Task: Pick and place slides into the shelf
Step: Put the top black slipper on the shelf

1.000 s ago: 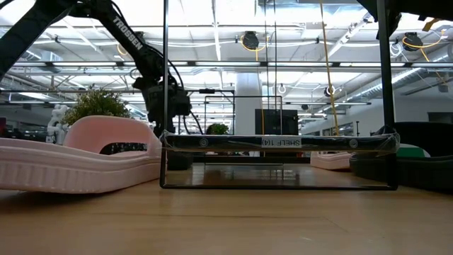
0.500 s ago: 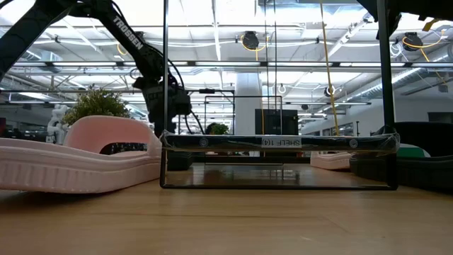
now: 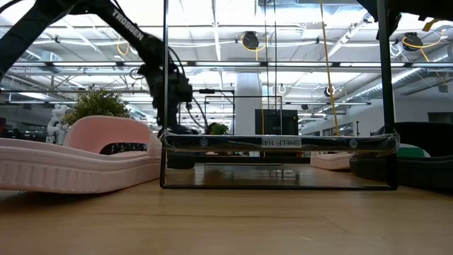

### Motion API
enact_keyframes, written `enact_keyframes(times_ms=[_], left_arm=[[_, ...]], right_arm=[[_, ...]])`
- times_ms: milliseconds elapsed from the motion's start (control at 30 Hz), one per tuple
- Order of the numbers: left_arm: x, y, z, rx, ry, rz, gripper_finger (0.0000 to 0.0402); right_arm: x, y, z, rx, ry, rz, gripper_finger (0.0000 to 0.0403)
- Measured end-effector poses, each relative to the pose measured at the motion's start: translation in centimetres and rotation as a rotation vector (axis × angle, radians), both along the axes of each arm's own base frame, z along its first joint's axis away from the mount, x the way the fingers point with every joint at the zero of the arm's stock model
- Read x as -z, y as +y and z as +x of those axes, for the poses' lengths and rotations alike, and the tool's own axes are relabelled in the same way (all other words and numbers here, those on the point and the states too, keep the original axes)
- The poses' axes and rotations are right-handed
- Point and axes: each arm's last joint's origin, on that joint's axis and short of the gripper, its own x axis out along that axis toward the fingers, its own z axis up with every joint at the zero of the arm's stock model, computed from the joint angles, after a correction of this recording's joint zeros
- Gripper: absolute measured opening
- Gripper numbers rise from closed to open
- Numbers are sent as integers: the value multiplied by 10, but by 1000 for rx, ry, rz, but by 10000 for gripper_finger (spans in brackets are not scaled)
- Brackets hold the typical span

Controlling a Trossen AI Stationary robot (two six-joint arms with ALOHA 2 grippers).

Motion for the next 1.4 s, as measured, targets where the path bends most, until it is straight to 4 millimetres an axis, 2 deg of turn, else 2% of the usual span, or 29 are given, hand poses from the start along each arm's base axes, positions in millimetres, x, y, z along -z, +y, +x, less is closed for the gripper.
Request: enact_keyframes(times_ms=[233, 467, 567, 767, 933, 1033, 1200, 1300, 1400], left_arm=[[-67, 2, -4, -60, 159, 60, 1], [-141, -13, -22, -273, 56, 154, 0], [-163, -28, -29, -374, 41, 146, 0], [-207, -74, -47, -564, 23, 196, 0], [-239, -115, -56, -709, -90, 121, 0], [-256, -141, -48, -729, -222, 64, 0], [-272, -181, -19, -723, -379, -29, 0], [-269, -205, 4, -729, -411, -60, 0], [-253, -232, 31, -760, -405, -60, 0]], right_arm=[[0, 0, 0, 0, 0, 0, 128], [0, 0, 0, 1, -2, 0, 128], [0, 0, 0, 2, -3, -1, 128], [-2, 0, -2, 14, -21, -12, 128], [-6, -1, -6, 36, -64, -30, 128], [-8, -1, -8, 55, -78, -45, 128], [-9, -1, -10, 84, -77, -72, 128], [-9, -2, -10, 104, -70, -57, 128], [-8, -3, -10, 147, -61, -11, 128]])
